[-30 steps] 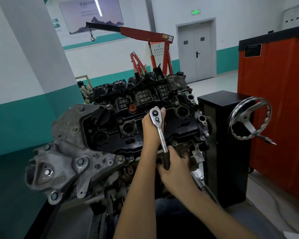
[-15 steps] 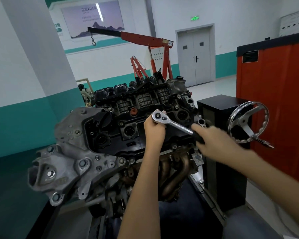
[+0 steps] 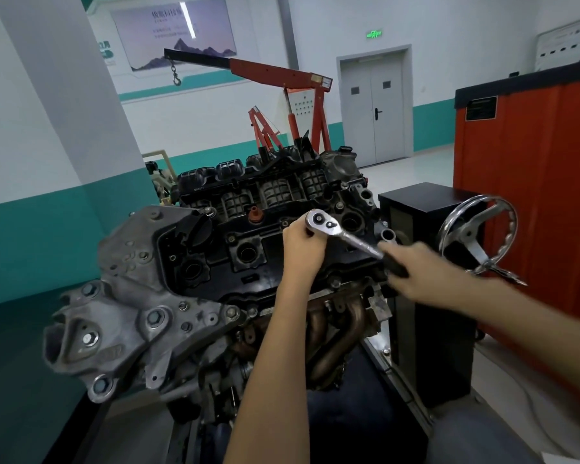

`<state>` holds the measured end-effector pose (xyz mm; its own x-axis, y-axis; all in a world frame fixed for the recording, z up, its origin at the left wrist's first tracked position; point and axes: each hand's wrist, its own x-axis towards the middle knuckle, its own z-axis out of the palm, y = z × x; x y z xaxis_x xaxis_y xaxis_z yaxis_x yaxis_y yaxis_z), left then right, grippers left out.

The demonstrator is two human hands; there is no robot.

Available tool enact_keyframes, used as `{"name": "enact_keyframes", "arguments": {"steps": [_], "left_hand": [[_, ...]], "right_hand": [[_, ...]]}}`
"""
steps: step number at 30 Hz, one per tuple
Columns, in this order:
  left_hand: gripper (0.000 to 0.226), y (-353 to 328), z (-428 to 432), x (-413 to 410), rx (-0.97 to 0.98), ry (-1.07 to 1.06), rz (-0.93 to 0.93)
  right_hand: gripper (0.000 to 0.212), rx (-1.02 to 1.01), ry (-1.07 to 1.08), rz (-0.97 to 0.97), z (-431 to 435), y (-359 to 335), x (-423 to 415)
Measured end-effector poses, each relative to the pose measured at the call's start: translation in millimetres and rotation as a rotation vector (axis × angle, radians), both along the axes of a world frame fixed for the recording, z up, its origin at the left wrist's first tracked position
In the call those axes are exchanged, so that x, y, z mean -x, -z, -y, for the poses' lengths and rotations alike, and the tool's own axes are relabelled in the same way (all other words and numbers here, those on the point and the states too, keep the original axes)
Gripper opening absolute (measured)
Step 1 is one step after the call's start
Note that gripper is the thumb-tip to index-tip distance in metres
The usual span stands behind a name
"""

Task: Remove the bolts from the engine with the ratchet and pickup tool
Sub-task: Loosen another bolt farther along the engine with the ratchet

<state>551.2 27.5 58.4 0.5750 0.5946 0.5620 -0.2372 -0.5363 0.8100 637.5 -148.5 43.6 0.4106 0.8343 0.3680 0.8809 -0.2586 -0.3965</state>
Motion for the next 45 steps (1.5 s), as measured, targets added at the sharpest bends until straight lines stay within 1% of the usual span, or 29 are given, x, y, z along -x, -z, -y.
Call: {"name": "enact_keyframes", "arguments": {"steps": [2, 3, 4, 5, 6, 7, 8, 11, 13, 15, 17, 19, 22, 23, 25, 26, 27, 28, 29, 30, 31, 32, 35, 36, 37, 39, 40, 43, 45], "left_hand": [[0.038, -1.6, -0.4, -0.6, -0.004, -0.005, 0.011], [0.036, -0.6, -2.3, -0.6, 0.02, -0.02, 0.037], [0.035, 0.8, -4.4, 0.1, 0.067, -0.031, 0.062], [0.037, 2.3, -5.5, 1.1, 0.118, -0.027, 0.083], [0.039, 3.4, -6.1, 1.9, 0.151, -0.014, 0.1], [0.042, 4.2, -5.6, 2.6, 0.157, -0.003, 0.102], [0.043, 5.0, -3.1, 2.8, 0.153, 0.0, 0.095], [0.047, 4.8, 5.8, -1.0, 0.177, -0.03, 0.11], [0.049, 2.8, 6.7, -2.8, 0.228, -0.047, 0.118], [0.049, 1.2, 4.5, -0.6, 0.147, -0.074, 0.08], [0.049, -0.4, 0.7, 3.5, 0.074, -0.082, 0.031], [0.05, 0.5, -3.9, 4.9, 0.082, -0.054, 0.011], [0.053, 1.3, -5.6, 5.0, 0.004, 0.019, -0.011], [0.053, 0.8, -5.9, 4.5, -0.016, 0.029, -0.016], [0.051, -0.4, -5.8, 4.0, -0.024, 0.032, -0.013], [0.05, -0.5, -5.6, 4.4, -0.011, 0.029, -0.001], [0.048, 0.5, -5.5, 4.7, 0.01, 0.025, 0.017], [0.049, 2.0, -5.6, 4.8, 0.035, 0.015, 0.044], [0.05, 3.7, -5.4, 5.3, 0.07, 0.007, 0.073], [0.052, 5.9, -5.2, 5.4, 0.097, 0.0, 0.098], [0.054, 7.6, -4.0, 4.7, 0.114, 0.0, 0.121], [0.055, 8.9, -2.1, 3.7, 0.121, 0.003, 0.135], [0.057, 7.7, 3.4, -0.4, 0.122, -0.019, 0.119], [0.057, 6.8, 2.5, -1.8, 0.144, -0.036, 0.109], [0.056, 5.6, 1.7, -2.2, 0.194, -0.041, 0.103], [0.056, 3.8, -2.0, -1.3, 0.252, -0.024, 0.082], [0.056, 4.2, -3.4, 0.4, 0.218, -0.02, 0.065], [0.053, 5.6, -5.3, 3.7, 0.072, 0.007, 0.024], [0.052, 4.3, -3.7, 3.2, 0.021, 0.008, 0.005]], "right_hand": [[0.016, 0.11, 0.07, 0.347, -2.3, -33.1, -24.5], [0.016, 0.129, 0.092, 0.487, -8.3, -44.7, -27.8], [0.016, 0.117, 0.107, 0.571, -13.5, -50.0, -27.1], [0.017, 0.085, 0.128, 0.591, -16.3, -49.5, -22.8], [0.018, 0.05, 0.148, 0.563, -16.2, -42.3, -16.7], [0.021, 0.015, 0.164, 0.491, -14.9, -28.5, -8.2], [0.023, -0.03, 0.168, 0.364, -13.1, -10.6, 3.6], [0.028, -0.233, 0.119, -0.202, -23.1, 40.9, 58.1], [0.026, -0.39, 0.108, -0.457, -49.0, 61.4, 95.8], [0.023, -0.506, 0.07, -0.582, -71.2, 68.6, 123.4], [0.023, -0.514, 0.048, -0.584, -73.8, 66.5, 125.2], [0.021, -0.398, 0.042, -0.453, -56.9, 59.5, 102.1], [0.022, -0.154, -0.025, -0.206, -16.4, 27.8, 41.4], [0.023, -0.065, -0.023, -0.089, -6.9, 10.7, 19.7], [0.019, 0.087, 0.042, 0.231, 0.4, -24.6, -12.5], [0.016, 0.109, 0.075, 0.374, -1.0, -37.9, -19.4], [0.016, 0.098, 0.1, 0.473, -4.6, -44.9, -20.7], [0.021, 0.077, 0.127, 0.513, -7.9, -45.0, -17.9], [0.025, 0.047, 0.156, 0.496, -10.9, -37.7, -11.6], [0.026, 0.001, 0.183, 0.419, -13.3, -23.9, -1.7], [0.025, -0.058, 0.2, 0.297, -15.7, -5.6, 10.0], [0.025, -0.122, 0.196, 0.129, -18.2, 13.3, 26.6], [0.022, -0.326, 0.102, -0.381, -41.4, 56.1, 81.1], [0.021, -0.384, 0.07, -0.494, -51.8, 63.3, 95.6], [0.022, -0.426, 0.049, -0.555, -60.5, 66.7, 105.6], [0.025, -0.444, 0.027, -0.564, -65.7, 66.3, 109.6], [0.027, -0.421, 0.027, -0.529, -61.3, 63.9, 103.5], [0.03, -0.271, -0.017, -0.342, -31.5, 45.9, 65.9], [0.035, -0.148, -0.038, -0.186, -10.4, 22.5, 31.1]]}}
